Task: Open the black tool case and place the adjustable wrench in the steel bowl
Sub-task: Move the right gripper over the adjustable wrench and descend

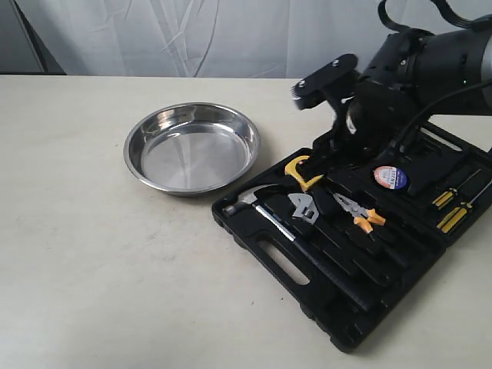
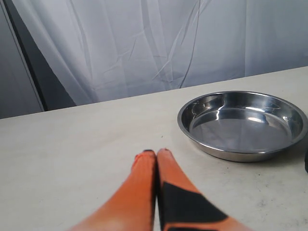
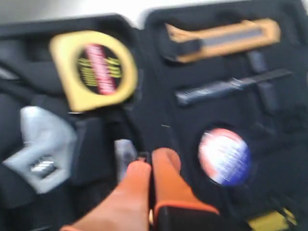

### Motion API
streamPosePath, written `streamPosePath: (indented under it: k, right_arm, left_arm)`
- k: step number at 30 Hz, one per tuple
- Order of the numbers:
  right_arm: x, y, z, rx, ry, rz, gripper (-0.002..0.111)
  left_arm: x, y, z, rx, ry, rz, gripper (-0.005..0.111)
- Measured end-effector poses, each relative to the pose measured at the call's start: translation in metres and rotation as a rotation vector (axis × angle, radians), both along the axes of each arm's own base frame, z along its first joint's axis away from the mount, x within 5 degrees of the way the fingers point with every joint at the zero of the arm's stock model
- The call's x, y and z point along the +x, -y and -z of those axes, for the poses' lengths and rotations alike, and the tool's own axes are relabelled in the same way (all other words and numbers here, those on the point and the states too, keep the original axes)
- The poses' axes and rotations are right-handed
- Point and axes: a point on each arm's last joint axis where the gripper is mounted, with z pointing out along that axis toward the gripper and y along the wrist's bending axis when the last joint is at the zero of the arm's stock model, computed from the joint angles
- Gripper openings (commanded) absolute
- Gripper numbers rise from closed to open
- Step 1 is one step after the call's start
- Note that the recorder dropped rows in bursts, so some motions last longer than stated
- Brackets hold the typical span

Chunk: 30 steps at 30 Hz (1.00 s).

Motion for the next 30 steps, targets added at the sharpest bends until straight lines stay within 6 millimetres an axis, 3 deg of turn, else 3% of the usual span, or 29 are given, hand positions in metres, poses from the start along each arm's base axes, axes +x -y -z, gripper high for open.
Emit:
streamPosePath:
  k: [4, 7, 10, 14, 17, 23, 30]
  right_arm:
    - [-0.017, -0.019, 0.005, 0.12, -0.177, -0.243, -0.001]
    - [-0.034, -0.019, 0.008, 0.114, -0.352, -0.334, -0.001]
    - [-0.039, -0.014, 0.011, 0.077, -0.416, -0.273, -0.001]
    - [-0.029, -0.009, 0.012, 0.071, -0.312, -0.119, 0.0]
    - [-0.025, -0.01, 0.018, 0.076, -0.28, -0.099, 0.012]
    - [-0.019, -0.013, 0.044, 0.057, -0.301, -0.098, 0.054]
    - [-0.014, -0.013, 0.061, 0.019, -0.301, -0.095, 0.051]
  left_arm:
    - [0.0, 0.0, 0.0, 0.0, 0.0, 0.0, 0.0]
    - [0.0, 0.0, 0.0, 0.0, 0.0, 0.0, 0.0]
    - [0.0, 0.0, 0.0, 0.0, 0.0, 0.0, 0.0]
    - [0.0, 0.0, 0.0, 0.0, 0.0, 0.0, 0.0]
    - [0.0, 0.0, 0.0, 0.0, 0.0, 0.0, 0.0]
    - [0.0, 0.0, 0.0, 0.0, 0.0, 0.0, 0.0]
    - [0.0, 0.0, 0.0, 0.0, 0.0, 0.0, 0.0]
